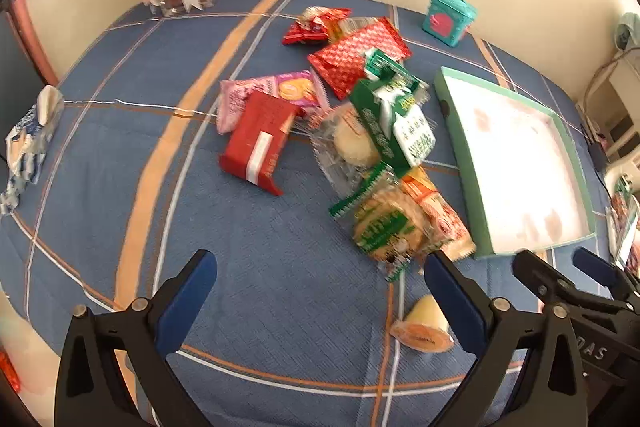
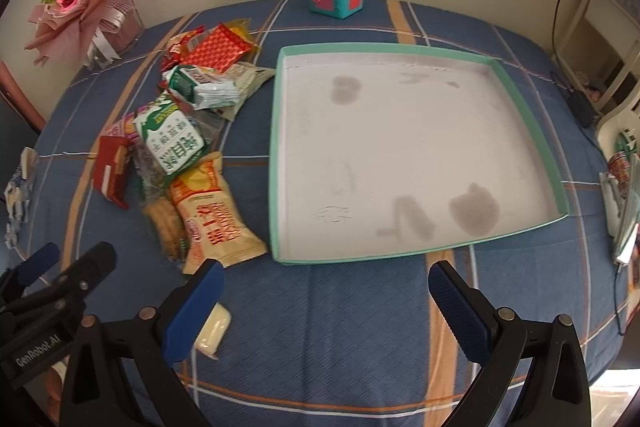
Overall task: Organize snacks
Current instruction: 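Close the right gripper on the pudding cup while the left tool approaches the green-wrapped biscuit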
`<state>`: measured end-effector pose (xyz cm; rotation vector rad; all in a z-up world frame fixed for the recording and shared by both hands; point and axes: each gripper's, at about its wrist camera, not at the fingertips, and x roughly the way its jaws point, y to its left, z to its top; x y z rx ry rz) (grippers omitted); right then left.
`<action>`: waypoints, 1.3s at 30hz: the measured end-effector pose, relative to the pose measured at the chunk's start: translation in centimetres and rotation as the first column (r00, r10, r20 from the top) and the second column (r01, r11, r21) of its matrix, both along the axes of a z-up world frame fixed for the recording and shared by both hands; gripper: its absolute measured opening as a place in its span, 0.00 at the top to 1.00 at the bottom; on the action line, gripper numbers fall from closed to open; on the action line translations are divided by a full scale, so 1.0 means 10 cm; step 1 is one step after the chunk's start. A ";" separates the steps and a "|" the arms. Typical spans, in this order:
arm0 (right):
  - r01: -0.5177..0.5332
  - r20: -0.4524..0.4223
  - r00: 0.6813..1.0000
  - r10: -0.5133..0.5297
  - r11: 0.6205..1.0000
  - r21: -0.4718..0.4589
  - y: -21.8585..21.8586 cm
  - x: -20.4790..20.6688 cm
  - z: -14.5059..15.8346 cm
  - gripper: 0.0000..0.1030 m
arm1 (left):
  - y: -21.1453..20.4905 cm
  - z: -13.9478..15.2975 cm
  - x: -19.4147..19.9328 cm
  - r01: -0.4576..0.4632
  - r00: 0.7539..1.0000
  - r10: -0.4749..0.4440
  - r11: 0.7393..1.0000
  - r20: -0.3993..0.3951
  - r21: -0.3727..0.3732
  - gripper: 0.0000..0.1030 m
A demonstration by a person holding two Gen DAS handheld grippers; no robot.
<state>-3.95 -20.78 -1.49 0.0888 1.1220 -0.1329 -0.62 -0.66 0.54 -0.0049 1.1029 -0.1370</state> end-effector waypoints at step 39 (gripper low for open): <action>-0.279 -0.218 0.928 0.302 0.952 0.128 0.85 -0.10 -0.70 0.40 | 0.57 -0.34 -0.07 -0.100 0.980 0.065 0.978 -0.189 -0.185 0.02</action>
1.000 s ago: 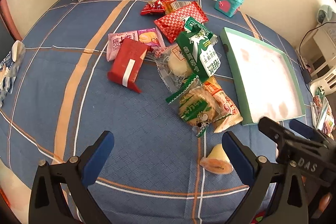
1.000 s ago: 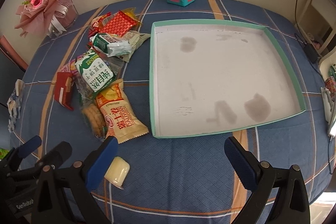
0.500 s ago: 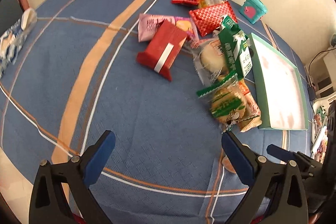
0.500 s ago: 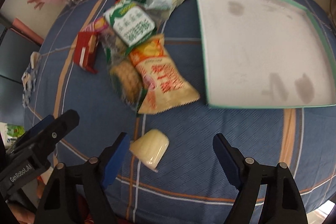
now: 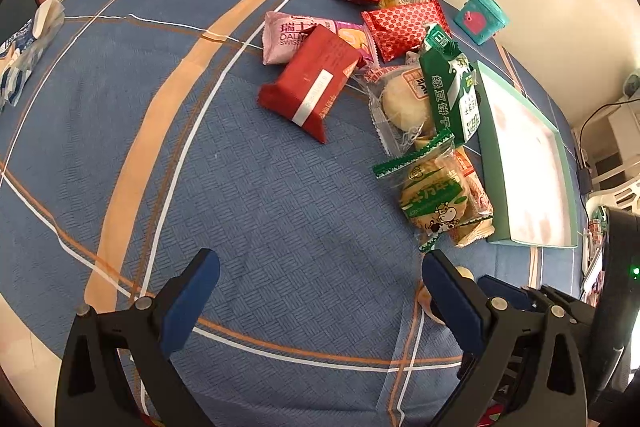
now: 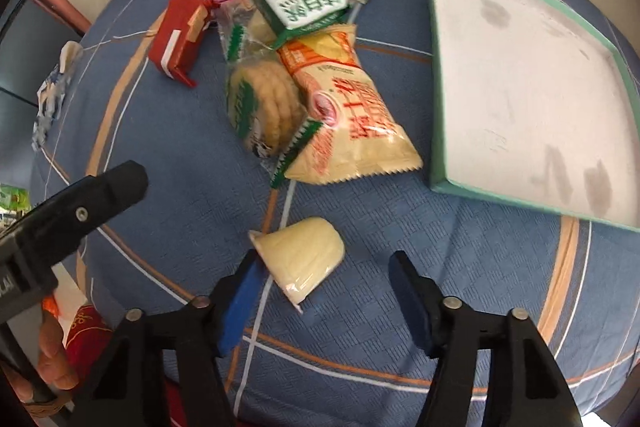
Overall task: Organize snacks
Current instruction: 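Close the right gripper on the pudding cup while the left tool approaches the green-wrapped biscuit, then lift the pudding cup with the right gripper while the left gripper grasps the green-wrapped biscuit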
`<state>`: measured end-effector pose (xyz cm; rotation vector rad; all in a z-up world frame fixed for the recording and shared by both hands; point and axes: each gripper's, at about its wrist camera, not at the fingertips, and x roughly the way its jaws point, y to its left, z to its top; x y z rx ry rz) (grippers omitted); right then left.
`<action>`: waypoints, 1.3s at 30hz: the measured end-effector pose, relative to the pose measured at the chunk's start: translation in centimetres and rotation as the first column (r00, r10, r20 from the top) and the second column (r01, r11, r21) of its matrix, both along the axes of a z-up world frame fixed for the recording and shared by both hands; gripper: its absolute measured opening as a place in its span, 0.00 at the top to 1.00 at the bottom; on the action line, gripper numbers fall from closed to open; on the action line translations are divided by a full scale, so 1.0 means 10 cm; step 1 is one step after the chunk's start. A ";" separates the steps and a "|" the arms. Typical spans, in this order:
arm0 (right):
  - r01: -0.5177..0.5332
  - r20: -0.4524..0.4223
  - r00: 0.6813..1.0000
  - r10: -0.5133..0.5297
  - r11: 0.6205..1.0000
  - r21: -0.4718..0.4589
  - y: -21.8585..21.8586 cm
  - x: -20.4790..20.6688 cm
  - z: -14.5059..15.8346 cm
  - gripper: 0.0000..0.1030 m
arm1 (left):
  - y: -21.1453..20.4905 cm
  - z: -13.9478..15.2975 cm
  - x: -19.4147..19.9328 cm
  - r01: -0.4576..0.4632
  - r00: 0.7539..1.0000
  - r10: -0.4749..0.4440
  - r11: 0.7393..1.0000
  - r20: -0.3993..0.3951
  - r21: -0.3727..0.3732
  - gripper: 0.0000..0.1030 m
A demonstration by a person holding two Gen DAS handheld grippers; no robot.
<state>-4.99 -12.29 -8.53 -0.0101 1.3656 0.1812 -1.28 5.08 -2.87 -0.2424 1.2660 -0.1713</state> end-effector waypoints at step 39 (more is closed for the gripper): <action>0.190 0.189 0.958 -0.217 0.970 0.149 -0.86 0.24 0.79 0.61 | -0.64 -0.16 0.72 -0.118 0.981 0.101 0.988 -0.166 -0.097 0.15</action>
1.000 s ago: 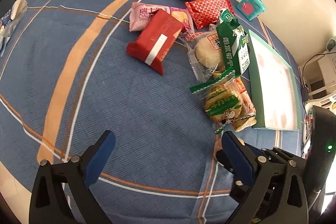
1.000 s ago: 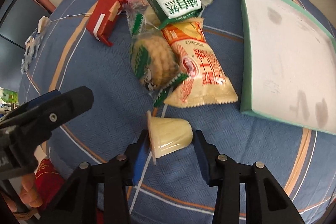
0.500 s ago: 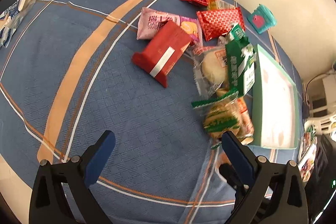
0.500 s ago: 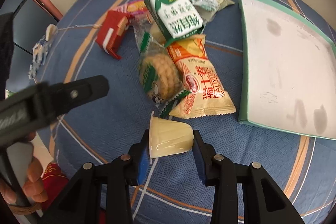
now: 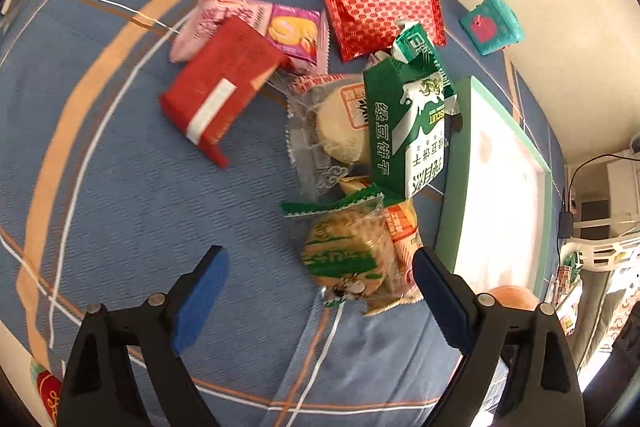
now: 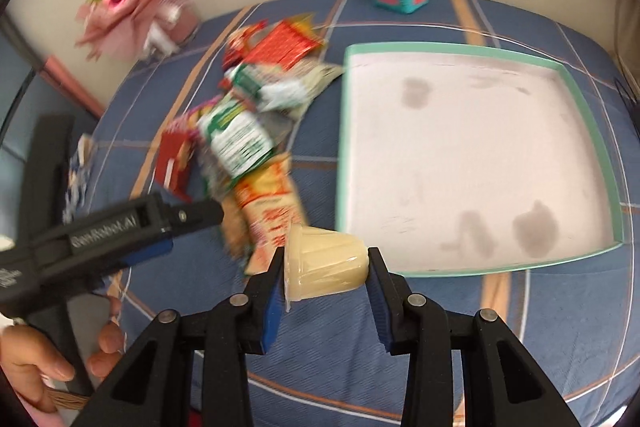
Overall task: Organize snacks
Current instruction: 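Lift the pudding cup with the right gripper while the left gripper grasps the green-wrapped biscuit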
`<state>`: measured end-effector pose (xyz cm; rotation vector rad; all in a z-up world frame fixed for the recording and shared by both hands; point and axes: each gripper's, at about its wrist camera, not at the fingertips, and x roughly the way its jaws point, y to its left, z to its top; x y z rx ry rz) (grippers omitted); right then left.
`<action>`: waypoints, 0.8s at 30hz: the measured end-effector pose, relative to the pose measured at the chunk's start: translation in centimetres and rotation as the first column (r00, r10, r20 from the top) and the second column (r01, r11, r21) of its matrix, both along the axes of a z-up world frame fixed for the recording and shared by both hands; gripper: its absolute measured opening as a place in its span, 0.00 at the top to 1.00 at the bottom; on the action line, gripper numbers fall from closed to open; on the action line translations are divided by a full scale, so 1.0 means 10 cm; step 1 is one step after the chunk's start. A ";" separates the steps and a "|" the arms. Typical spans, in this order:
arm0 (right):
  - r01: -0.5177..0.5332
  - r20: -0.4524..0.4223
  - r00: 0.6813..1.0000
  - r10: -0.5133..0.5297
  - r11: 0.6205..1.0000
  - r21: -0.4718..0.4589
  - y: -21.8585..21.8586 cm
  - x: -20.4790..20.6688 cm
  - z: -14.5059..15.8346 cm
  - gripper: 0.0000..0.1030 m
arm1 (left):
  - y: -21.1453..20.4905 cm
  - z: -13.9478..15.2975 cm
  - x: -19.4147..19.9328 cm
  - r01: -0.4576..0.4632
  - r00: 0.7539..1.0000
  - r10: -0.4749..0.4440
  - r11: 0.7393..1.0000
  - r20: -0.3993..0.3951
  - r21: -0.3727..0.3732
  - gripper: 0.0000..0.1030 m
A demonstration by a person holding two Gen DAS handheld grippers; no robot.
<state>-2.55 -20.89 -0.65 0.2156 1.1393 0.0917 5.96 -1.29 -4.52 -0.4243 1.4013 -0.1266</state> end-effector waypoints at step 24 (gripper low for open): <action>0.069 -0.021 0.997 -0.069 0.997 0.027 -0.31 -0.05 -0.01 0.61 | -0.03 -0.18 -0.04 -0.032 0.999 0.034 0.996 0.020 -0.088 0.46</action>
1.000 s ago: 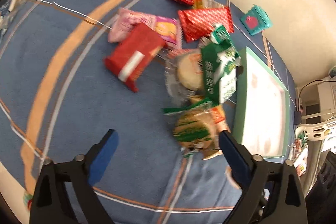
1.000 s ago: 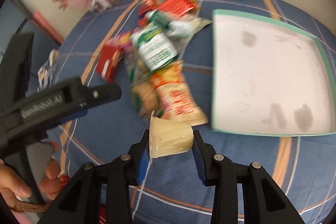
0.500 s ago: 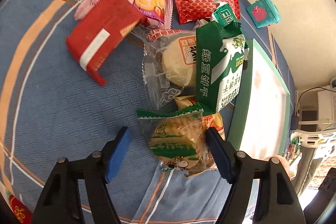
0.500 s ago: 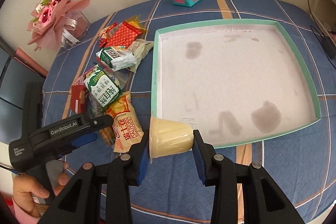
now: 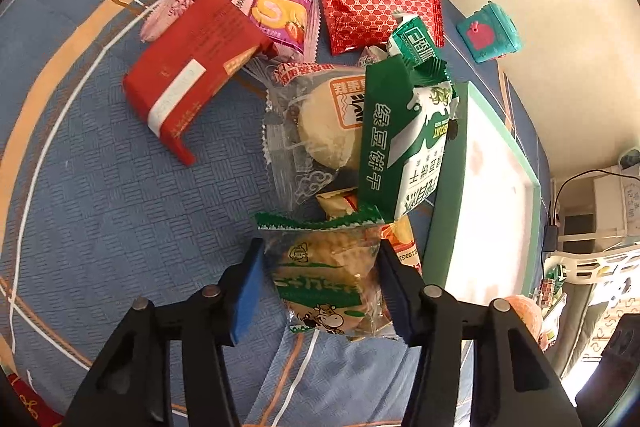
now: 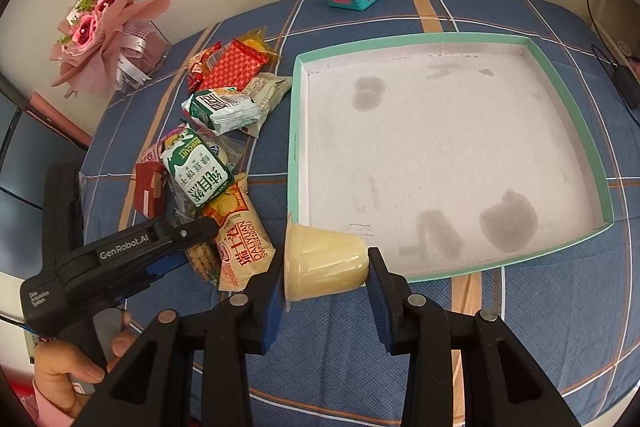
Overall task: Organize snacks
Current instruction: 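Lift the pudding cup with the right gripper while the left gripper grasps the green-wrapped biscuit, then lower the biscuit into the tray with the left gripper while the right releases the pudding cup there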
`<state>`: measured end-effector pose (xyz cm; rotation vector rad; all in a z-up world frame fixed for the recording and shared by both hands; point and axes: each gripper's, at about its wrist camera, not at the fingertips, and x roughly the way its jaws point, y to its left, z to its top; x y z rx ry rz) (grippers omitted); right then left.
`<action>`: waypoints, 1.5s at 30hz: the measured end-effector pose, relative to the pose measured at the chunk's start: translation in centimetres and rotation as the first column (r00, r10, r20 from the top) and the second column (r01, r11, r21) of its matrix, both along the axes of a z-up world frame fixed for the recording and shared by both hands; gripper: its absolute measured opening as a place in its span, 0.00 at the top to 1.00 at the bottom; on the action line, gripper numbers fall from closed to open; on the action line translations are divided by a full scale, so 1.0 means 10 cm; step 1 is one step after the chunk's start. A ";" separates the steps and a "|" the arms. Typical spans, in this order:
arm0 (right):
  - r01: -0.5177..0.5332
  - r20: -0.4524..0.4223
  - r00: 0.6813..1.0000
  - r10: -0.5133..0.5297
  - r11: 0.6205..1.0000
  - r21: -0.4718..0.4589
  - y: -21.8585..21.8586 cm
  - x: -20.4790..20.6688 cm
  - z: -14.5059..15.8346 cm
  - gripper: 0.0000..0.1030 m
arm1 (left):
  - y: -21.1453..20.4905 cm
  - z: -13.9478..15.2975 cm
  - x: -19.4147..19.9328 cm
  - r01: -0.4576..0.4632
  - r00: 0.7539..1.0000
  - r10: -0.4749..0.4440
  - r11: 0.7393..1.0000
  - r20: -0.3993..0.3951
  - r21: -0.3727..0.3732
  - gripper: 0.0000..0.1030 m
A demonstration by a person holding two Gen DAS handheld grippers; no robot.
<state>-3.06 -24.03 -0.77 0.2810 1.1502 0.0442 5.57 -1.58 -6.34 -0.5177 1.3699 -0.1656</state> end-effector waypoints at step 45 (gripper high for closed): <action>0.394 0.119 0.918 -0.379 0.906 -0.153 -1.57 0.74 -0.03 0.61 | -1.90 0.58 0.66 0.229 0.936 -0.227 0.973 0.268 0.023 0.49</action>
